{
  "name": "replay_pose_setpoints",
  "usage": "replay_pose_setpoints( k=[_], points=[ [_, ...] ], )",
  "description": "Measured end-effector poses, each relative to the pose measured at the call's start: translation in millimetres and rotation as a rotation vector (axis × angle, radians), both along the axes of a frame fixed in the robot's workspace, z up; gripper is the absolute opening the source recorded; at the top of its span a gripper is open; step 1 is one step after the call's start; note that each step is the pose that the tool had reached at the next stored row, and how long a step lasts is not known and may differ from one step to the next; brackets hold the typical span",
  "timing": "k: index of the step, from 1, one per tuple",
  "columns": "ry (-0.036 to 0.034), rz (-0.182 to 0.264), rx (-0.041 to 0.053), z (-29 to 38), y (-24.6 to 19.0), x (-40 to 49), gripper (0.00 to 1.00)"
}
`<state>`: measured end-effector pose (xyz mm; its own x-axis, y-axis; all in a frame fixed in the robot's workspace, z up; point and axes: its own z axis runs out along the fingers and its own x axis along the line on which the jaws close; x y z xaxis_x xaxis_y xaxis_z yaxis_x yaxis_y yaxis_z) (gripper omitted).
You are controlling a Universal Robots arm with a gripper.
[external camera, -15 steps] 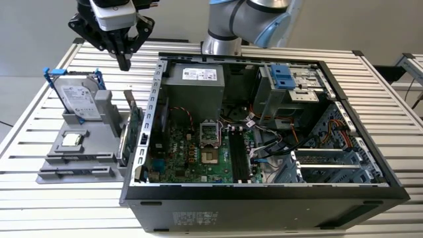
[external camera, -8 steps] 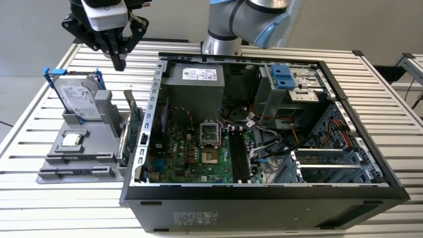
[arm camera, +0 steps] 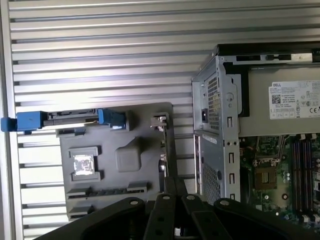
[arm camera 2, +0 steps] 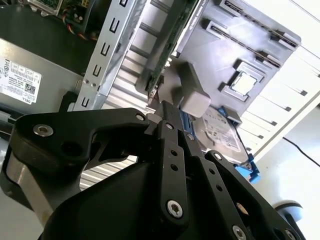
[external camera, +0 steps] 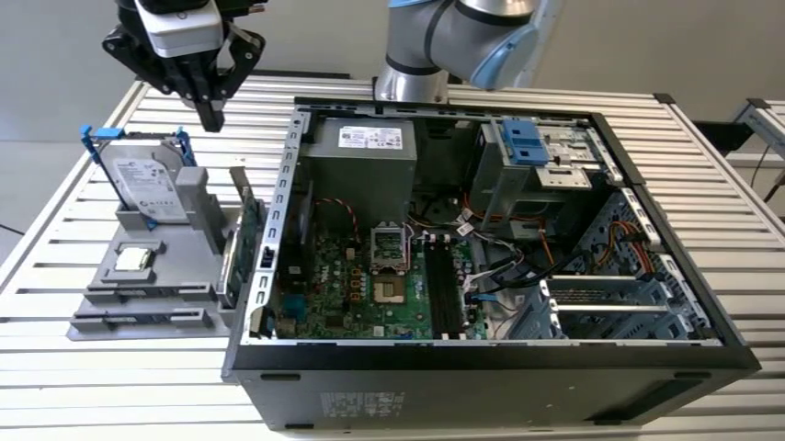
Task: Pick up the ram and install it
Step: 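Reach for the ram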
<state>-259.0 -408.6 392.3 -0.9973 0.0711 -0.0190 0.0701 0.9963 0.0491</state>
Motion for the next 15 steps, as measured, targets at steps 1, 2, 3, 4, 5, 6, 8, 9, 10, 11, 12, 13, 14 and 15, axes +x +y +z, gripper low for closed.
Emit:
replay_pose_setpoints(
  k=[1, 2, 3, 4, 5, 6, 8, 9, 10, 11, 12, 13, 14, 15],
  points=[
    [0.0000, 0.000, 0.0000, 0.0, -0.1, -1.1, 0.00],
    [-0.0001, 0.000, 0.0000, 0.0, -0.2, -2.1, 0.00],
    [0.0000, 0.000, -0.0001, 0.0, -0.4, -3.2, 0.00],
    [0.0000, 0.000, 0.0000, 0.0, -0.6, -4.2, 0.00],
    [-0.0001, 0.000, 0.0000, 0.0, -0.8, -5.2, 0.00],
    [0.0000, 0.000, 0.0000, 0.0, -1.0, -6.3, 0.00],
    [0.0000, 0.000, 0.0000, 0.0, -1.4, -8.6, 0.00],
    [0.0000, 0.000, 0.0000, 0.0, -1.6, -9.7, 0.00],
    [0.0000, 0.000, 0.0000, 0.0, -1.7, -10.8, 0.00],
    [0.0000, 0.000, -0.0001, 0.0, -1.9, -11.9, 0.00],
    [0.0000, 0.000, 0.0000, 0.0, -2.2, -13.3, 0.00],
    [0.0001, 0.001, -0.0001, 0.0, -2.5, -15.1, 0.00],
    [0.0000, 0.002, 0.0000, 0.0, -2.8, -16.9, 0.00],
    [0.0000, 0.004, 0.0000, 0.0, -3.0, -18.7, 0.00]
  ],
)
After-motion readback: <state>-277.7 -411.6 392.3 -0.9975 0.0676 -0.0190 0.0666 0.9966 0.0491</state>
